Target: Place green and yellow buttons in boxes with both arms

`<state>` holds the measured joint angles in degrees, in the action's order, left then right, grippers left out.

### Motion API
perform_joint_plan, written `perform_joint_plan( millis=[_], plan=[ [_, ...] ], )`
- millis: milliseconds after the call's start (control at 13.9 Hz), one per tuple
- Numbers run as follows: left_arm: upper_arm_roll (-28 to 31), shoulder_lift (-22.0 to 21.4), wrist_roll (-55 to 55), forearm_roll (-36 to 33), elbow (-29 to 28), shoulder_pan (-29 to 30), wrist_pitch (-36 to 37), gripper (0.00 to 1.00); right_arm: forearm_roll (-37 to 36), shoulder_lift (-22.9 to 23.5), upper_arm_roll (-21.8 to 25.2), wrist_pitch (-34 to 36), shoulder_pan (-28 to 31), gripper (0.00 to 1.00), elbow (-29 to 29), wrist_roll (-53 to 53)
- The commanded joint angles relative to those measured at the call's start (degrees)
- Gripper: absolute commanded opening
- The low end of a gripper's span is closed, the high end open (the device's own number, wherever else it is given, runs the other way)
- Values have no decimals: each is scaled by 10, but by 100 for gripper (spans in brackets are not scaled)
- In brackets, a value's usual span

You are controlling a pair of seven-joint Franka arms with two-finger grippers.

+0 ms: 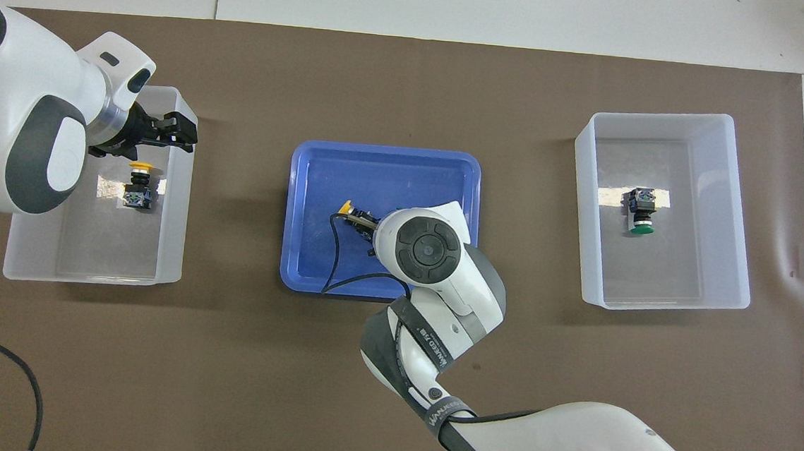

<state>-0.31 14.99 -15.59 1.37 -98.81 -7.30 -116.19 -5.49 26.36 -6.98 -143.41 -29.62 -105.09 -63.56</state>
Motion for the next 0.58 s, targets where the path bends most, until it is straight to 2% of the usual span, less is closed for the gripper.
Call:
perform_joint_plan(
  millis=[0, 216, 504],
  plan=[
    [6, -8, -6, 6, -16, -7, -11, 89, -16, -1, -1, -11, 1, 0, -8, -31],
    [6, -8, -48, 6, -16, -21, -18, 89, -18, -5, -1, -8, 6, 0, 0, -31],
    [7, -7, -176, 6, -16, -65, -35, 88, -18, -50, -1, 33, 25, 0, 0, -11]
  ],
)
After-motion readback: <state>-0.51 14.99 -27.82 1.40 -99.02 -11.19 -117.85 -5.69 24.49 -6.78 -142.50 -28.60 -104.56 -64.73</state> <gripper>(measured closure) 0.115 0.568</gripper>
